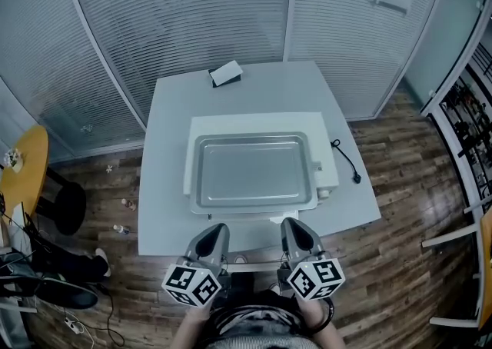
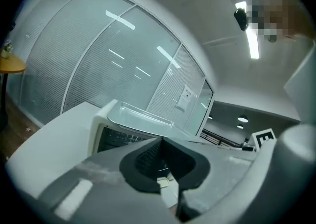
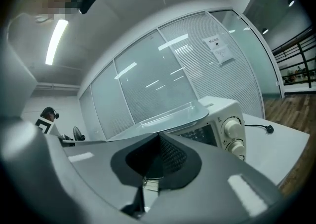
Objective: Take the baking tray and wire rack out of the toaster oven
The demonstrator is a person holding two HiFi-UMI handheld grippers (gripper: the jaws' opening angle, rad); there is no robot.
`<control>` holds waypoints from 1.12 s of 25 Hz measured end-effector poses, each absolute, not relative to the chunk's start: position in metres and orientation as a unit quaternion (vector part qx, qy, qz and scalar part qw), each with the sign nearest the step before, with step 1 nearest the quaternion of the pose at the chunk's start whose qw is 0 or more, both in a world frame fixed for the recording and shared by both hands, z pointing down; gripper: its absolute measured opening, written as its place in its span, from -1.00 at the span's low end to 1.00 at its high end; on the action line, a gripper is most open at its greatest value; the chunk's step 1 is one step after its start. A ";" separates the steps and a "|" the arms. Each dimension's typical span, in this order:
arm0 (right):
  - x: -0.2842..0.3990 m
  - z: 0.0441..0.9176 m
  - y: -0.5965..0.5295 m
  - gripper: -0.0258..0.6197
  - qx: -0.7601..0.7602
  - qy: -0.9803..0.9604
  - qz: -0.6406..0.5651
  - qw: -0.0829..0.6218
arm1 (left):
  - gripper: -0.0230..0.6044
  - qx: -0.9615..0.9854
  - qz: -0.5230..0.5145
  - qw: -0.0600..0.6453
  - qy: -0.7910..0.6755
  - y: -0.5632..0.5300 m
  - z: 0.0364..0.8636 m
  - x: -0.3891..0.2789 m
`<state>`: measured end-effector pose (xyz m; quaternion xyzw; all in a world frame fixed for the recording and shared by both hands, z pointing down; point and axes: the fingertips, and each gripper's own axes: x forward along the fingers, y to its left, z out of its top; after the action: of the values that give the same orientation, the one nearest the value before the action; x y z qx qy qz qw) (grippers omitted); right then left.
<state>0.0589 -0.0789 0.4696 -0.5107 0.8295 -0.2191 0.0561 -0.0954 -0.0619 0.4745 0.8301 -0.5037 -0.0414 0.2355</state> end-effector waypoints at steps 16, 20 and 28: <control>0.055 0.474 -0.121 -0.91 -0.523 0.816 -0.236 0.072 | -0.91 0.850 -0.021 0.244 -0.467 -0.109 0.484 -0.093; 0.053 0.474 -0.131 -0.91 -0.527 0.813 -0.237 0.072 | -0.91 0.851 -0.021 0.246 -0.464 -0.121 0.484 -0.094; 0.053 0.475 -0.146 -0.91 -0.534 0.807 -0.241 0.076 | -0.91 0.851 -0.022 0.257 -0.457 -0.139 0.487 -0.094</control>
<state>0.0526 -0.1461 0.4751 -0.5338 0.8070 -0.2411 0.0758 -0.0941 -0.1391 0.4873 0.8514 -0.4567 -0.0225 0.2570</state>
